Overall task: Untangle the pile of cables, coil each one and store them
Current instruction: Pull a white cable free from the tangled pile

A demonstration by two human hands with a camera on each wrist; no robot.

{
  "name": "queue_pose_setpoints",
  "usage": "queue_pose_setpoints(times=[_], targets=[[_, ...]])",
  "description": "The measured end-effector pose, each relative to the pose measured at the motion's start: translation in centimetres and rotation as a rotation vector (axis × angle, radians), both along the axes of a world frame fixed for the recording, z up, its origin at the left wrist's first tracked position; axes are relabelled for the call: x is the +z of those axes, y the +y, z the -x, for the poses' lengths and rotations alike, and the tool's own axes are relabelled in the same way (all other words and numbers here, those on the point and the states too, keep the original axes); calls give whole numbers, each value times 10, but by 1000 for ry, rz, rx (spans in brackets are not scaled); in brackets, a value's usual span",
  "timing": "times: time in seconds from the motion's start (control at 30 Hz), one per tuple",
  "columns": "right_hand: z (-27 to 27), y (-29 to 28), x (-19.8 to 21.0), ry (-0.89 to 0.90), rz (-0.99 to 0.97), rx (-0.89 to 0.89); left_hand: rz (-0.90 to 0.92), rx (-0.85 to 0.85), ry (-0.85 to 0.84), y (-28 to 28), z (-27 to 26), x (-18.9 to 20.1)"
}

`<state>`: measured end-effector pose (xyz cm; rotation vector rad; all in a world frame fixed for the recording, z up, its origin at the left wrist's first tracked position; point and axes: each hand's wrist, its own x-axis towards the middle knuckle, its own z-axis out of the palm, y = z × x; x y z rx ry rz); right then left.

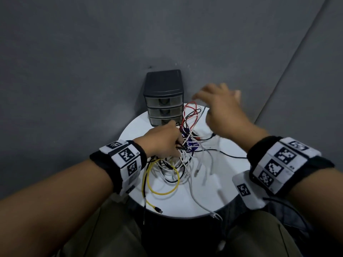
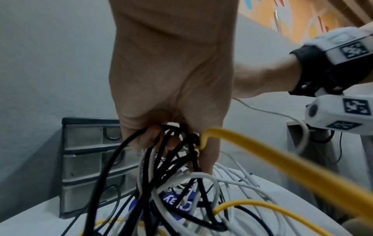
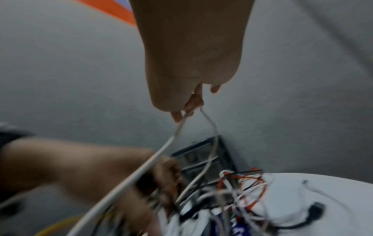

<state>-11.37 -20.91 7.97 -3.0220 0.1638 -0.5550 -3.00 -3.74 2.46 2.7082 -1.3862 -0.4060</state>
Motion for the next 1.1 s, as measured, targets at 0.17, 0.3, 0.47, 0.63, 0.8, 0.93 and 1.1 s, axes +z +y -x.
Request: queue_pose_setpoints(times=[0.17, 0.3, 0.47, 0.63, 0.8, 0.93, 1.1], targets=[[0, 43, -16, 394, 154, 149, -1, 46, -26, 1, -1, 0], [-12, 32, -32, 445, 69, 128, 58, 30, -7, 11, -4, 6], [-12, 25, -33, 508, 26, 212, 108, -52, 12, 16, -4, 8], [-12, 21, -30, 250, 40, 85, 191, -37, 39, 13, -2, 18], [-21, 10, -17, 42, -137, -132, 136, -82, -2, 7, 1, 24], [-27, -31, 7, -198, -465, -326, 106, -169, 27, 12, 8, 17], [-12, -90, 33, -535, -624, -519, 68, -138, 75, 22, 7, 4]])
